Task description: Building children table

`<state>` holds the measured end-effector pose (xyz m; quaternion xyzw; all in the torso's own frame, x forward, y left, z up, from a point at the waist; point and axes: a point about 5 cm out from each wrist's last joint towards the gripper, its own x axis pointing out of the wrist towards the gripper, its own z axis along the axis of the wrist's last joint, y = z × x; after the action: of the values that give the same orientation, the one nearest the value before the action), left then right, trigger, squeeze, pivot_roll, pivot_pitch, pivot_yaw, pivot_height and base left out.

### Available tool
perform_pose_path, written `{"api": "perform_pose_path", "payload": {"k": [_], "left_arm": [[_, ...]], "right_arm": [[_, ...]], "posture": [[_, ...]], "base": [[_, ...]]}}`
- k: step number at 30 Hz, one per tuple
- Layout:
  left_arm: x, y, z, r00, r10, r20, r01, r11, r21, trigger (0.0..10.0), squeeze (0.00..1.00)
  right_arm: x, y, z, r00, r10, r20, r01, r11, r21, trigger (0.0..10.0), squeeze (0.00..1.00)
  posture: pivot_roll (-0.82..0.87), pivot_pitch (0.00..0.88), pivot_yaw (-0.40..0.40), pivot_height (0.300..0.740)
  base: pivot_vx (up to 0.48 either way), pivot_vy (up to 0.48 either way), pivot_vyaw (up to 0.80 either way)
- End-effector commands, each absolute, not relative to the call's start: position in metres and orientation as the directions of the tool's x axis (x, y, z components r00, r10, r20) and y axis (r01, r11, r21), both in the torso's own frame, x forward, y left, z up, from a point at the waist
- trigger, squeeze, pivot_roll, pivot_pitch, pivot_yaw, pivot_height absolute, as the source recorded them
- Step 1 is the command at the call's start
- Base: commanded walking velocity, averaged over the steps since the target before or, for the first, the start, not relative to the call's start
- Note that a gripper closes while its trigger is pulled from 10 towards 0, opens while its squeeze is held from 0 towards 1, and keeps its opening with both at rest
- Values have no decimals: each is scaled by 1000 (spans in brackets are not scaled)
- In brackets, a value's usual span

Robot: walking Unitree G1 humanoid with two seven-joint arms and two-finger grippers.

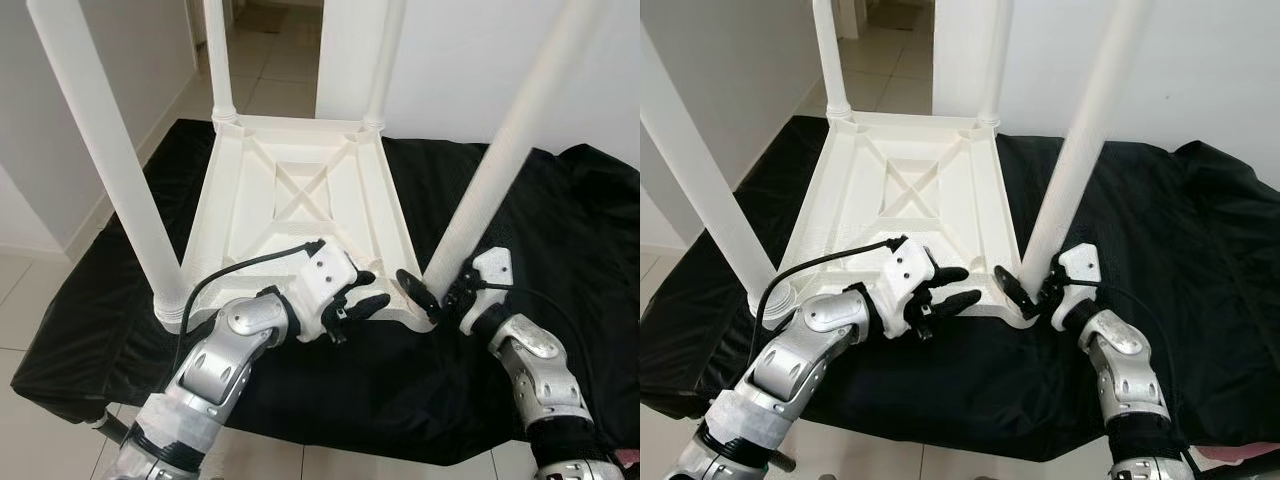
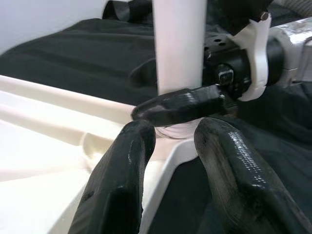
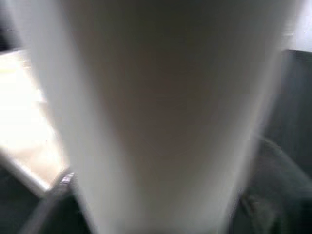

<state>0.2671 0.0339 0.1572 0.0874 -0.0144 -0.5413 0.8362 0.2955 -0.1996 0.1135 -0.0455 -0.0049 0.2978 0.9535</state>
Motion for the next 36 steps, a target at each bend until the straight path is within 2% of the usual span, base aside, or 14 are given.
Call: {"api": "perform_pose_path", "payload": {"k": [1, 17, 18, 19, 20, 26, 28, 31, 33, 34, 36], "left_arm": [[268, 31, 159, 394, -917, -65, 910, 379, 170, 10000, 0], [268, 33, 158, 395, -916, -74, 909, 378, 174, 10000, 0], [269, 33, 158, 392, -917, -74, 910, 376, 175, 10000, 0], [269, 33, 158, 392, -917, -74, 910, 376, 175, 10000, 0], [269, 32, 158, 390, -918, -75, 911, 372, 176, 10000, 0], [268, 31, 158, 384, -920, -74, 913, 367, 177, 10000, 0], [269, 31, 158, 389, -918, -71, 911, 372, 177, 10000, 0], [269, 31, 157, 395, -916, -70, 909, 379, 175, 10000, 0], [268, 30, 155, 403, -913, -71, 907, 387, 165, 10000, 0], [268, 30, 155, 403, -913, -71, 907, 387, 165, 10000, 0], [264, 29, 152, 395, -915, -78, 911, 380, 158, 10000, 0]], "right_arm": [[298, -193, 110, 801, 598, -33, -598, 797, -86, 0, 0], [295, -204, 105, 793, 609, 3, -608, 791, -66, 0, 0], [293, -205, 105, 804, 595, 13, -593, 802, -67, 3490, 0], [293, -205, 105, 804, 595, 13, -593, 802, -67, 3490, 0], [291, -205, 106, 815, 578, 31, -576, 816, -54, 10000, 0], [283, -201, 111, 853, 516, 84, -516, 856, -28, 10000, 0], [279, -198, 110, 896, 438, 77, -438, 899, -24, 10000, 0], [278, -197, 111, 913, 398, 85, -397, 917, -27, 10000, 0], [276, -191, 110, 951, 296, 87, -297, 955, -9, 10000, 0], [276, -191, 110, 951, 296, 87, -297, 955, -9, 10000, 0], [273, -188, 109, 987, 133, 90, -136, 990, 35, 10000, 0]], "posture": [[-93, 0, -9, 740], [-98, 0, -3, 740], [-99, 0, -4, 740], [-99, 0, -4, 740], [-101, 0, -4, 740], [-103, 0, -15, 740], [-99, 0, -25, 740], [-100, 0, -25, 740], [-99, 0, -30, 740], [-99, 0, -30, 740], [-98, 0, -32, 740]], "base": [[0, 0, 0], [0, 0, 0], [0, 0, 0], [0, 0, 0], [0, 0, 0], [0, 0, 0], [0, 0, 0], [0, 0, 0], [0, 0, 0], [0, 0, 0], [0, 0, 0]]}}
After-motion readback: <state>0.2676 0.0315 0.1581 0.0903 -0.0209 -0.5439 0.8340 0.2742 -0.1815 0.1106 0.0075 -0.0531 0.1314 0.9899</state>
